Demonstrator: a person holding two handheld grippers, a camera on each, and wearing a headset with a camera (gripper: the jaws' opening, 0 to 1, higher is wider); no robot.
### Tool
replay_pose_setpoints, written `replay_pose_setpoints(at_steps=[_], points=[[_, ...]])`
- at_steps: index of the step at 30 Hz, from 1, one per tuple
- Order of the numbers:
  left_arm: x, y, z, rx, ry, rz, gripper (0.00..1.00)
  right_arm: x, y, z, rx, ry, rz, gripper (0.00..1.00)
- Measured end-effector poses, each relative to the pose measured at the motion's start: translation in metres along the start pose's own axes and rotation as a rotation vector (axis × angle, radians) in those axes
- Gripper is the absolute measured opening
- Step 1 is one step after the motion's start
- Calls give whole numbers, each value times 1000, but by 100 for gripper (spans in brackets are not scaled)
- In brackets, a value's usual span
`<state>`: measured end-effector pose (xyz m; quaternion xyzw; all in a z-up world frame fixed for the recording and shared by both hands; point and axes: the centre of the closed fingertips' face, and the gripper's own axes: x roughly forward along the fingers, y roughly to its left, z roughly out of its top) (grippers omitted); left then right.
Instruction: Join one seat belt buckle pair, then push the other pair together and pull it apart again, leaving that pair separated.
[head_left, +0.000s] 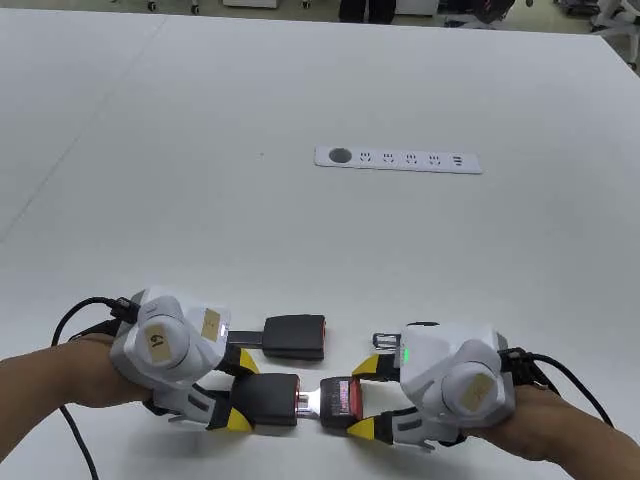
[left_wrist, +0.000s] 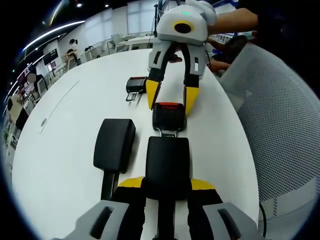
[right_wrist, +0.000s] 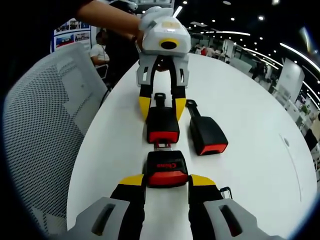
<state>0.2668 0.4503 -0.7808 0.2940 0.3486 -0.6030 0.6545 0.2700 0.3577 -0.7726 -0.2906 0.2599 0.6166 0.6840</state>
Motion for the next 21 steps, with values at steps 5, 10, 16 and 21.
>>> replay_pose_setpoints(at_steps=[5, 10, 16, 21], points=[[0, 0, 0, -1, 0, 0, 33, 0, 0, 1, -1, 1, 3, 29], [-1, -1, 2, 0, 1, -1, 33, 0, 0, 1, 5, 1, 3, 28], [-1, -2, 3, 2, 5, -3, 32, 1, 1, 2, 8, 3, 7, 28], [-1, -2, 2, 1, 5, -2, 32, 1, 2, 2, 14, 2, 10, 28]])
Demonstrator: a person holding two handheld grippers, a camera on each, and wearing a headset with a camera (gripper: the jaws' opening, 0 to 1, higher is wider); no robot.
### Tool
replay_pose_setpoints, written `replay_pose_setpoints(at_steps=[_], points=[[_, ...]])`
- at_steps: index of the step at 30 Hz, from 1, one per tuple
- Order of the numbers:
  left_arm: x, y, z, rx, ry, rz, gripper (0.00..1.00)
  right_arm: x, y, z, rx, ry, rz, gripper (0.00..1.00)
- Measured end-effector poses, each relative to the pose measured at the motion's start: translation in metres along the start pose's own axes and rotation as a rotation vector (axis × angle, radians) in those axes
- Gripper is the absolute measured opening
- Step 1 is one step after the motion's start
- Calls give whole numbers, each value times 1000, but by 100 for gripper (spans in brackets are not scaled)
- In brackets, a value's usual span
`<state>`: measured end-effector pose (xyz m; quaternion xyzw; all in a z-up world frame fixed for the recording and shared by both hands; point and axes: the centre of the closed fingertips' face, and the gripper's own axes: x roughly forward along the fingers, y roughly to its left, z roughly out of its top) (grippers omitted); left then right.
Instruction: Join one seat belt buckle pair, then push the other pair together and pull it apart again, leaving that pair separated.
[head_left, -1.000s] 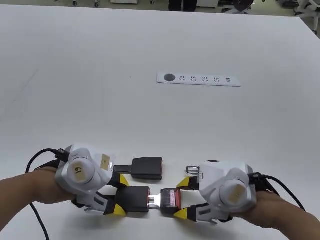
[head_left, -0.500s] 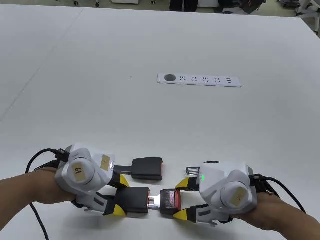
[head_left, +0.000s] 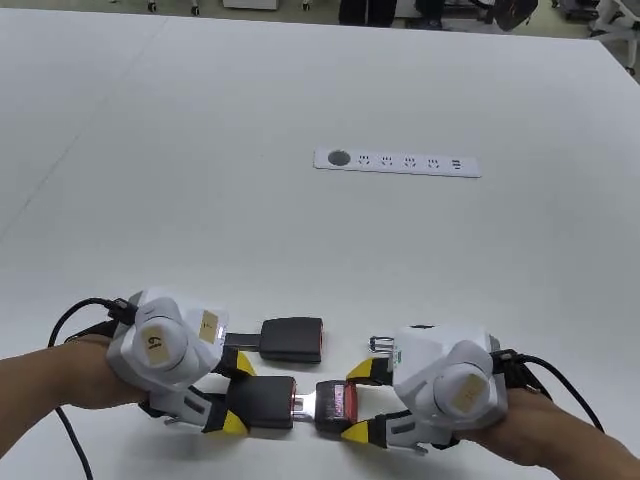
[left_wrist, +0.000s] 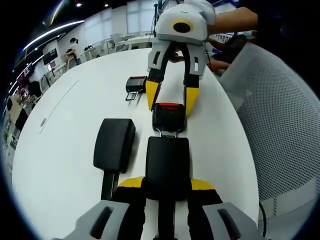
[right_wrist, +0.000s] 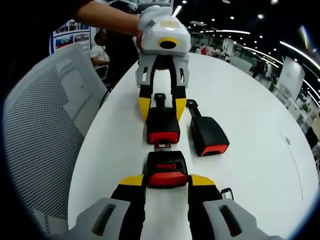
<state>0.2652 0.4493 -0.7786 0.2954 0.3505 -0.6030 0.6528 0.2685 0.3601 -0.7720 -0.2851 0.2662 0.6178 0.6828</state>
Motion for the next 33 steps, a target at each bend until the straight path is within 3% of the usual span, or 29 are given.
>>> replay_pose_setpoints(at_steps=[29, 33], points=[[1, 0, -1, -4, 8, 0, 32, 7, -1, 4, 37, -9, 5, 27], [1, 0, 0, -5, 10, 1, 32, 13, 3, 12, 39, -19, 0, 27]])
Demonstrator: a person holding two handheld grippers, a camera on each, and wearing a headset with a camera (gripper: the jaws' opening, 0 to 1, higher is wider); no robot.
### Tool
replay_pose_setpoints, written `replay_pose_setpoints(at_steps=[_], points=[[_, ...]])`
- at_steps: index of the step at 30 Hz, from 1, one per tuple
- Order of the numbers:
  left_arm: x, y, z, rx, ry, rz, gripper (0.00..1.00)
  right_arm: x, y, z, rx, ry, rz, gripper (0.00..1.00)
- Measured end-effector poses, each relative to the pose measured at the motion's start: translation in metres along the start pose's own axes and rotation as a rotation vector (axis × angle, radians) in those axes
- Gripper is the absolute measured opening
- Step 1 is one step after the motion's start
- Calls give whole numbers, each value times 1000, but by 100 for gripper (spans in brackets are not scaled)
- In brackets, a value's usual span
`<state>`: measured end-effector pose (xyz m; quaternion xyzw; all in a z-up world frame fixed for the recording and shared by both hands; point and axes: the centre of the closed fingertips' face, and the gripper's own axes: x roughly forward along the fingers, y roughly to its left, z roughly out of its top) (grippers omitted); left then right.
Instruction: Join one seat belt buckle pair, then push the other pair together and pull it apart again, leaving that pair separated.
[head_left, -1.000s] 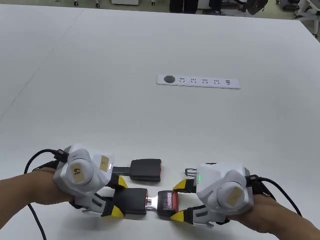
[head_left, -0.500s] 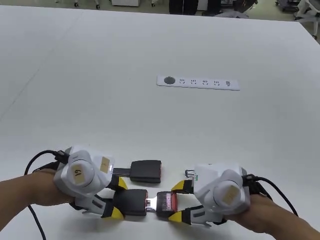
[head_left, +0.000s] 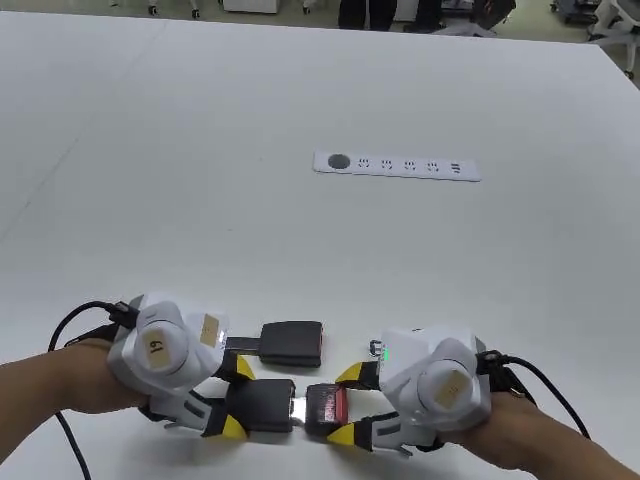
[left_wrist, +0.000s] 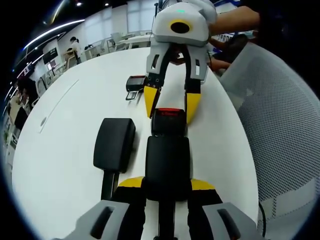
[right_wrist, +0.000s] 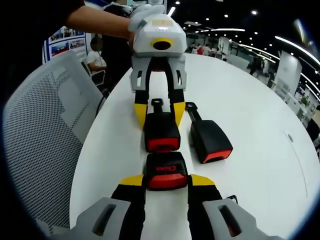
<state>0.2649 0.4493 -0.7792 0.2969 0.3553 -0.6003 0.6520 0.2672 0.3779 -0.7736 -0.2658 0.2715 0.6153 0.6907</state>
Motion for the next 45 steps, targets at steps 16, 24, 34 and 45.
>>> replay_pose_setpoints(at_steps=[16, 24, 34, 45], points=[[0, 0, -1, -2, 1, -5, 32, 3, -3, -2, 23, 9, -6, 28], [1, -1, 1, 23, 12, -6, 33, 0, -5, 1, 5, 13, -5, 28], [1, 1, -2, 33, 26, -8, 33, 1, -4, 3, 6, 7, -2, 28], [2, 0, -2, 29, 37, -1, 33, -1, -2, -1, 5, 22, 2, 28]])
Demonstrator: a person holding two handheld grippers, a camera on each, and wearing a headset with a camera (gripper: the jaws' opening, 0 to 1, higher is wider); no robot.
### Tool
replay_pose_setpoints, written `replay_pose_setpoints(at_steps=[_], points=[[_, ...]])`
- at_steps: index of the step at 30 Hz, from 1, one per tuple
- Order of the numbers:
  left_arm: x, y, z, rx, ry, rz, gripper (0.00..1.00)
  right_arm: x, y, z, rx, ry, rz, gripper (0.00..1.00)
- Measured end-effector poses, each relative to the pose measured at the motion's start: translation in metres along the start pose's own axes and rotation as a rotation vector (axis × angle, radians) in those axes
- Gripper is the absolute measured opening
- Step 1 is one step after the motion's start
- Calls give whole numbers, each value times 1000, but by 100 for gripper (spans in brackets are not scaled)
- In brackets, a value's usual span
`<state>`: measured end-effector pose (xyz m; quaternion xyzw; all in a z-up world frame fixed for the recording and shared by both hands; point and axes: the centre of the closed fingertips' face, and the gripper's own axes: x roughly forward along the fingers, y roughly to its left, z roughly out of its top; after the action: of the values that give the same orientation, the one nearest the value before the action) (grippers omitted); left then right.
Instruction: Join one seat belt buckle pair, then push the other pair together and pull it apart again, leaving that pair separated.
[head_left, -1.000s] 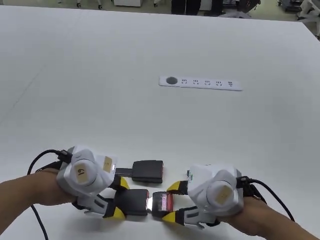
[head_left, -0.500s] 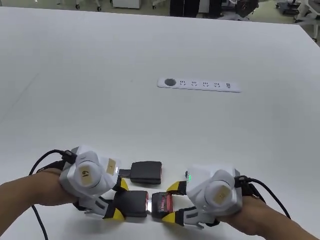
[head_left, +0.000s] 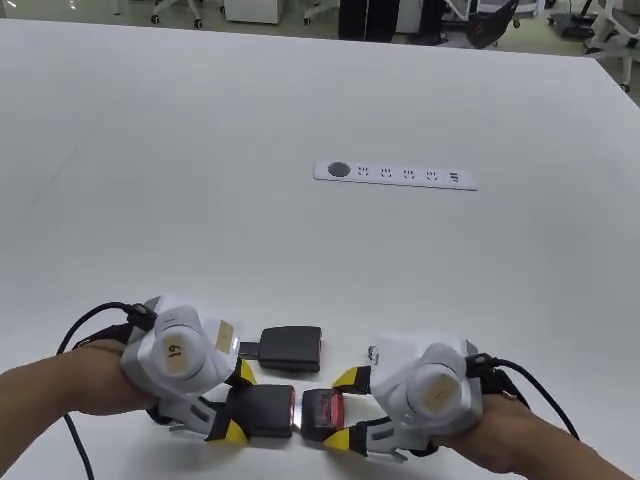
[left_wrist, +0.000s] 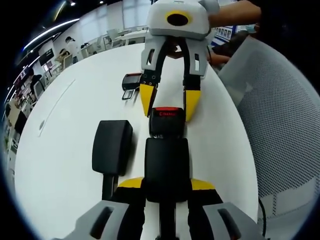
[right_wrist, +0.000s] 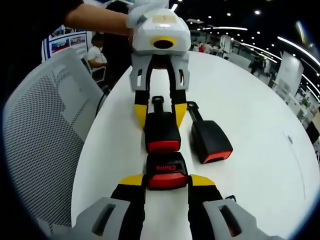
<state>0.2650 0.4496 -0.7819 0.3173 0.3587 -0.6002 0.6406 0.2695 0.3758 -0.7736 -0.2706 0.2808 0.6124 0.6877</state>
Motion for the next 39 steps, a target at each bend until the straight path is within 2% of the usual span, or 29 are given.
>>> replay_pose_setpoints(at_steps=[3, 9, 13, 16, 21, 25, 27, 29, 33, 39], points=[[0, 0, 2, 4, -7, -1, 33, -2, 0, 1, 6, -17, 0, 28], [0, -1, 2, 12, 1, -7, 33, -2, 2, -2, -6, -1, 18, 29], [0, -1, 1, 8, 16, -4, 34, -1, 4, -2, -10, 10, 12, 30], [0, 0, 1, -4, 19, 2, 34, -1, 6, -3, -11, 19, 16, 35], [-5, 0, 9, -15, 6, 18, 37, -6, 5, -2, -13, 17, 4, 38], [-10, 0, 15, -27, -10, 24, 38, -13, 5, -1, -14, 26, 1, 41], [-14, -1, 19, -27, -33, 26, 38, -19, 5, 0, -11, 27, -1, 44], [-18, 0, 26, -50, -59, 32, 39, -22, 4, -2, -11, 29, -6, 46], [-30, 1, 37, -64, -86, 44, 42, -34, -1, -3, -3, 27, -26, 48], [-44, 12, 50, -77, -133, 83, 43, -51, -14, -7, 16, 25, -60, 50]])
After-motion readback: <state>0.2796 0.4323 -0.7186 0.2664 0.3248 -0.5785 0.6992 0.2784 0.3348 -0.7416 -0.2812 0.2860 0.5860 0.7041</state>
